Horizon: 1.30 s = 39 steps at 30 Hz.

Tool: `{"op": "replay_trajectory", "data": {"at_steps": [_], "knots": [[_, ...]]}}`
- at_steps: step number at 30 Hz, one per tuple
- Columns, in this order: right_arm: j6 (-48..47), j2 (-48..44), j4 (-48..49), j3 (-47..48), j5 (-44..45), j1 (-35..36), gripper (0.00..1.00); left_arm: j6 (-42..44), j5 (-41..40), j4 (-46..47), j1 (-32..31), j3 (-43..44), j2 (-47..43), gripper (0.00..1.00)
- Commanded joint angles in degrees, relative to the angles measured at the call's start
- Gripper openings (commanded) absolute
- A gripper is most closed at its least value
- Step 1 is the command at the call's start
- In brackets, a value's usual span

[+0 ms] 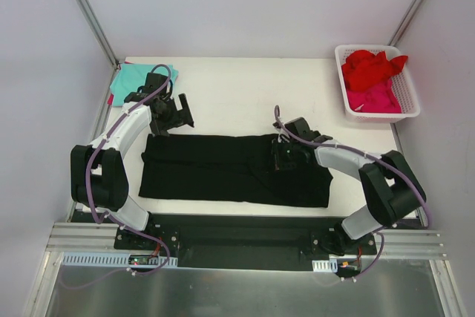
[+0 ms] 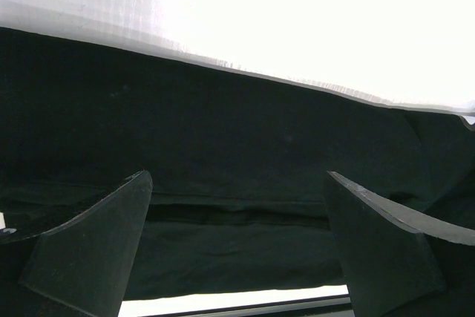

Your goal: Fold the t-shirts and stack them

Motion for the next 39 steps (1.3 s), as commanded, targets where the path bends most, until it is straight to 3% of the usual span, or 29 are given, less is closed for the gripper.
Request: {"op": "replay_trajectory", "data": {"at_steps": [1, 9, 17, 22, 24, 26, 34, 39], "knots": [[-0.19, -6.80, -6.79, 1.76, 1.27, 3.88, 0.01, 1.13, 0.77, -0.89, 0.43, -0.72, -1.80, 0.99], [0.78, -11.64, -12.68, 2.64, 4.70, 11.35, 0.01, 1.04, 1.39, -0.98, 0.34, -0.37, -2.06, 0.99], [3.76, -4.45, -7.60, 2.90, 4.26, 17.15, 0.03, 1.04, 1.65, -0.89, 0.34, -0.19, -2.24, 0.99], [4.12, 2.05, -6.88, 7.55, 4.18, 20.23, 0.19, 1.39, 0.95, -0.98, 0.34, -0.19, -2.32, 0.99], [3.86, 4.51, -8.20, 10.63, 4.53, 21.28, 0.43, 1.57, 0.86, -0.98, 0.34, -0.19, -2.41, 0.99], [3.42, 5.14, -10.03, 13.35, 5.66, 21.99, 0.51, 1.83, 0.69, -1.16, 0.34, -0.11, -2.41, 0.99], [-0.45, -1.08, -22.52, 22.41, 15.14, 21.73, 0.58, 1.83, 1.04, -1.33, 0.43, 0.07, -2.06, 0.99], [-0.28, -8.03, -23.77, 19.62, 16.75, 15.59, 0.60, 1.04, 2.79, 0.24, 0.34, -1.51, -2.94, 0.99]]}}
